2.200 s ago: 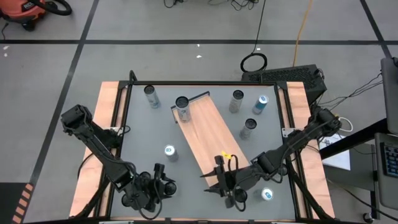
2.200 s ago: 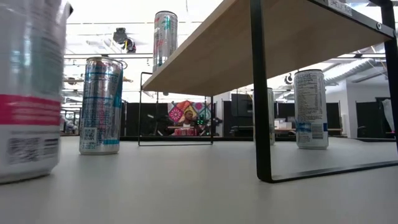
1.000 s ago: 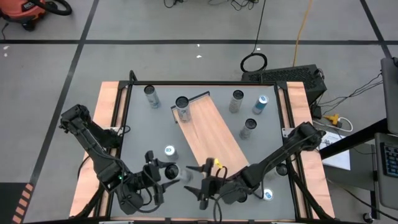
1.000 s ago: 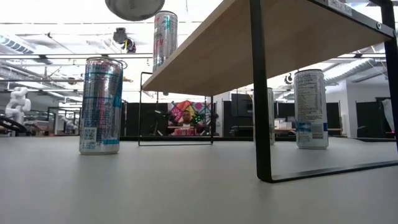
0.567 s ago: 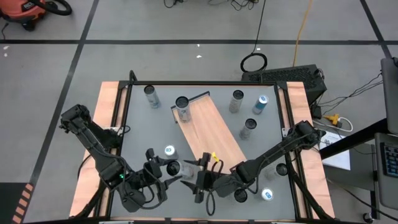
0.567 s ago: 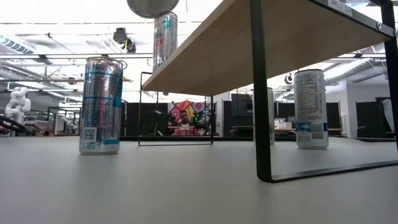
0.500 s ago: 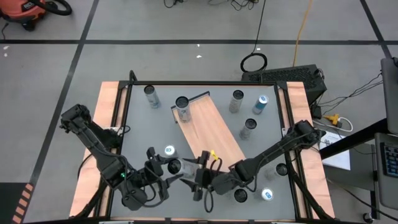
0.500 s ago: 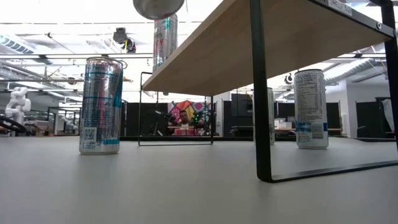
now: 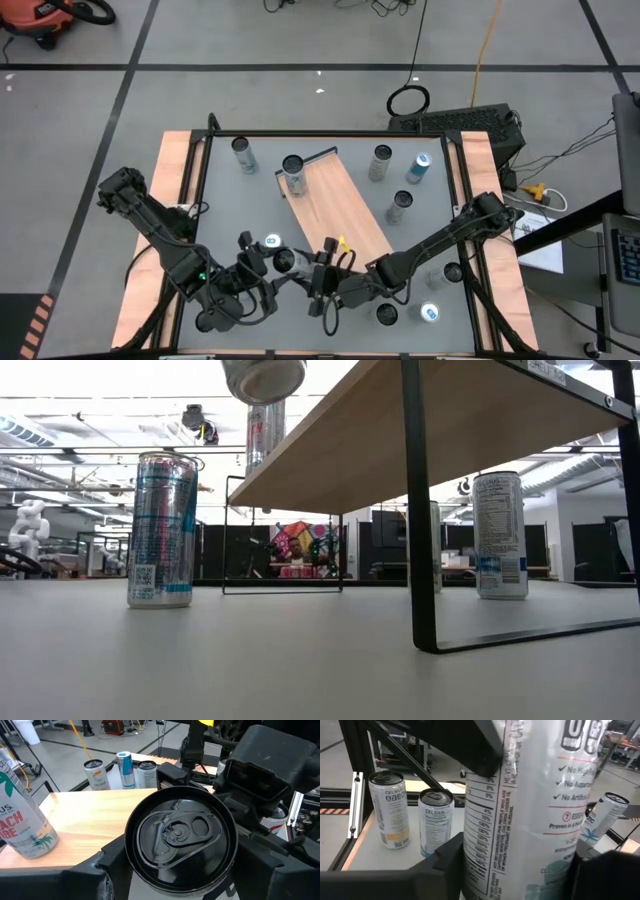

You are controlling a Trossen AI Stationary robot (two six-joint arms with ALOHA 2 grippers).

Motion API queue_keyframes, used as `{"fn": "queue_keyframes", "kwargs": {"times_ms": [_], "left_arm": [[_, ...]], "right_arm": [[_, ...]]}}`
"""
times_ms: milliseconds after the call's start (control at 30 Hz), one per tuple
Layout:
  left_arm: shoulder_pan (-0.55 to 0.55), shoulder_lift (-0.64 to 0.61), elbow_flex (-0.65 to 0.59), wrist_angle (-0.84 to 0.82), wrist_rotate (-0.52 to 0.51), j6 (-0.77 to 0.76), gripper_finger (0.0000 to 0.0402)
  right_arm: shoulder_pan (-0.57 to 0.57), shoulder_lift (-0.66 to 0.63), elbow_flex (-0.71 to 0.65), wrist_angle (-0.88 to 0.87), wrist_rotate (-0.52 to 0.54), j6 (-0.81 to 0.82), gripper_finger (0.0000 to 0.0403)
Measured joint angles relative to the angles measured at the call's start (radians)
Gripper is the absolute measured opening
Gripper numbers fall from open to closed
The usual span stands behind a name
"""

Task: Place canned beverage on shelf
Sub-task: Put the left white-pink soda can on the shelf aligned with the other white-pink soda can

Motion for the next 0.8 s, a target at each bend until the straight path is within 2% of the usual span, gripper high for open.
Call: {"fn": "queue_keyframes", "kwargs": {"times_ms": [300,400,533,633,700,800], "left_arm": [[-0.041,0.003,0.0,0.014,0.007,0.119,0.0357],[-0.086,0.004,0.0,0.013,-0.037,0.13,0.0382],[-0.15,0.004,0.0,0.032,-0.14,0.191,0.039],[-0.205,0.004,-0.007,0.048,-0.174,0.189,0.039],[-0.232,0.007,-0.033,0.091,-0.18,0.195,0.0391],[-0.256,0.03,-0.075,0.145,-0.203,0.216,0.0391]], "right_arm": [[0.012,-0.018,-0.003,-0.04,-0.071,-0.044,0.0183],[0.017,-0.057,-0.003,-0.074,-0.111,-0.049,0.018],[0.023,-0.112,-0.003,-0.132,-0.177,-0.058,0.0178],[0.028,-0.144,-0.003,-0.18,-0.226,-0.088,0.018],[0.029,-0.17,-0.014,-0.163,-0.267,-0.117,0.0179],[0.025,-0.205,-0.059,-0.066,-0.391,-0.171,0.0178]]}}
